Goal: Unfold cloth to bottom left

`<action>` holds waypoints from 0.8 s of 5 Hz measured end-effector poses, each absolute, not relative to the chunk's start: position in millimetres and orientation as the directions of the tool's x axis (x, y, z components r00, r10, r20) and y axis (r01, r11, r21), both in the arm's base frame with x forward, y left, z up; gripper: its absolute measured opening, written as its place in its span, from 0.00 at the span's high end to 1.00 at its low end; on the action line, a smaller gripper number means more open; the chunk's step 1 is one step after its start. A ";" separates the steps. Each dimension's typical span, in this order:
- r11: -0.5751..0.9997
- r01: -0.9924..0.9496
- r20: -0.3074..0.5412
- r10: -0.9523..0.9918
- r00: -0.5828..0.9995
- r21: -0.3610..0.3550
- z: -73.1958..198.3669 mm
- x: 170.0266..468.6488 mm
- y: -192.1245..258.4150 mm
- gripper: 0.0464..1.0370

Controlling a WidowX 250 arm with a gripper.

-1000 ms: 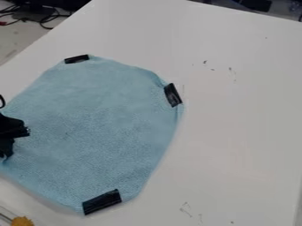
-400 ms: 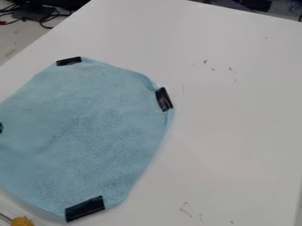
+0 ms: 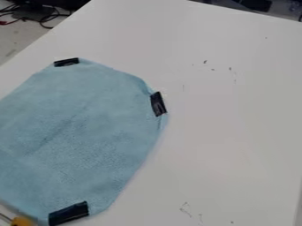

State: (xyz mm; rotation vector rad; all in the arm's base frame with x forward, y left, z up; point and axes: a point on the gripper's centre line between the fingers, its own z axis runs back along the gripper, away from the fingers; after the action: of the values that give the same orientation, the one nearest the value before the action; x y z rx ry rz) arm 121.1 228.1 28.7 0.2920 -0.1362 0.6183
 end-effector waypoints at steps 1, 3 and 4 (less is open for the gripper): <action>0.783 -0.576 0.188 0.545 0.817 0.236 24.3 116.2 236.9 0.04; 0.810 -0.519 0.173 0.489 0.855 0.273 38.3 124.4 257.2 0.04; 0.890 -0.414 0.220 0.372 0.902 0.192 61.8 153.4 265.7 0.04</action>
State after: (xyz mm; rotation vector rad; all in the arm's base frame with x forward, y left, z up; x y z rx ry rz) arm 153.4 265.7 61.8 0.2385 -0.1796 0.4099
